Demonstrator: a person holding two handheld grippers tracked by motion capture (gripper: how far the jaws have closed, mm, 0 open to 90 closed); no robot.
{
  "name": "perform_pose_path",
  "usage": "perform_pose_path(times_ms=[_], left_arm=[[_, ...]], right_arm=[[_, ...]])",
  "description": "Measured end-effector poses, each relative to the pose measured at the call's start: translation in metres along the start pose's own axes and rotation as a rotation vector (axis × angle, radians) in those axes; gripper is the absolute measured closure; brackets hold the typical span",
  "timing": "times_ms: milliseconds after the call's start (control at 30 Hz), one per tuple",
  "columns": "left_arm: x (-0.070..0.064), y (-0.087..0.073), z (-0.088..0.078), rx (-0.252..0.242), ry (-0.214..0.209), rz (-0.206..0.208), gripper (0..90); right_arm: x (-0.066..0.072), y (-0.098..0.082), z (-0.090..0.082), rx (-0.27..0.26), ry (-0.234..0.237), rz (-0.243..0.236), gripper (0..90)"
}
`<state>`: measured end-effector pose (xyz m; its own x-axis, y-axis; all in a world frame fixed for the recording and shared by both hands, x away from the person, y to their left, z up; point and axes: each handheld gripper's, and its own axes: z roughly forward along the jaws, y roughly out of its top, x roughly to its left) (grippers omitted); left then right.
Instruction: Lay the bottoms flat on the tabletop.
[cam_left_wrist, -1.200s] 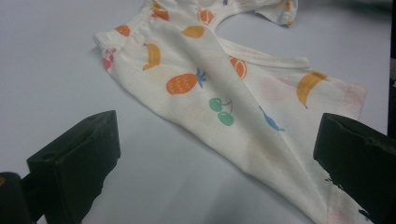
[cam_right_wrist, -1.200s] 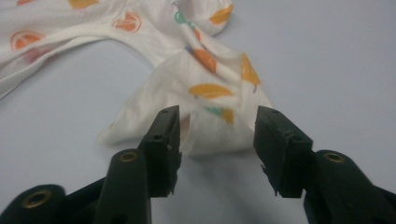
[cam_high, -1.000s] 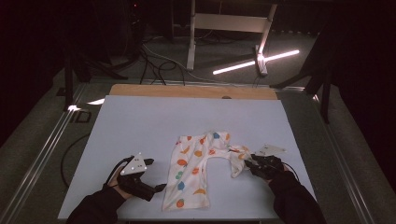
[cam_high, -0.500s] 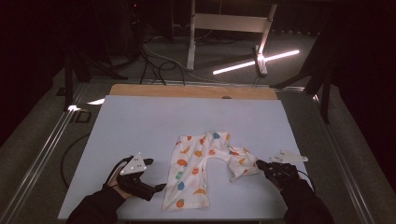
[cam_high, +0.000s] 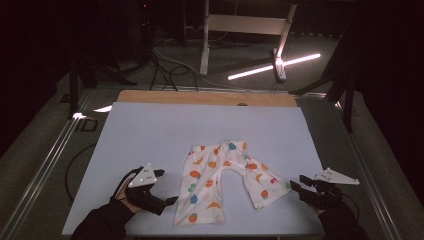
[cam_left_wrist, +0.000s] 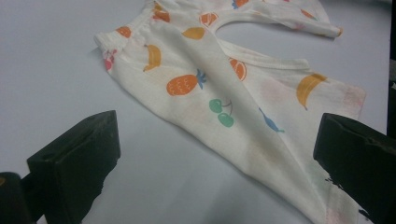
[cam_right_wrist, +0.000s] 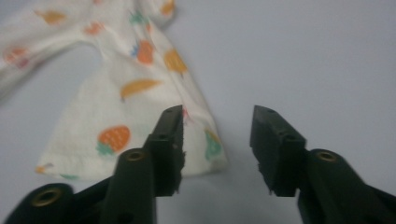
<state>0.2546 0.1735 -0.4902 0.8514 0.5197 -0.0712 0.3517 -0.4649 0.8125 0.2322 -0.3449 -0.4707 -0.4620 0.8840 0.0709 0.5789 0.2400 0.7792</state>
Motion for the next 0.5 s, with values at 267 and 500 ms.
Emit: perform_pose_path(times_ms=[267, 500], left_arm=[[0.000, 0.000, 0.000, -0.001, -0.001, 0.003, 1.3], [0.001, 0.000, -0.002, -0.008, 0.000, -0.002, 1.2]], right_arm=[[0.043, 0.006, 0.012, -0.045, 0.246, -0.156, 57.5], [0.074, -0.004, 0.033, 0.030, 0.408, -0.355, 61.0]])
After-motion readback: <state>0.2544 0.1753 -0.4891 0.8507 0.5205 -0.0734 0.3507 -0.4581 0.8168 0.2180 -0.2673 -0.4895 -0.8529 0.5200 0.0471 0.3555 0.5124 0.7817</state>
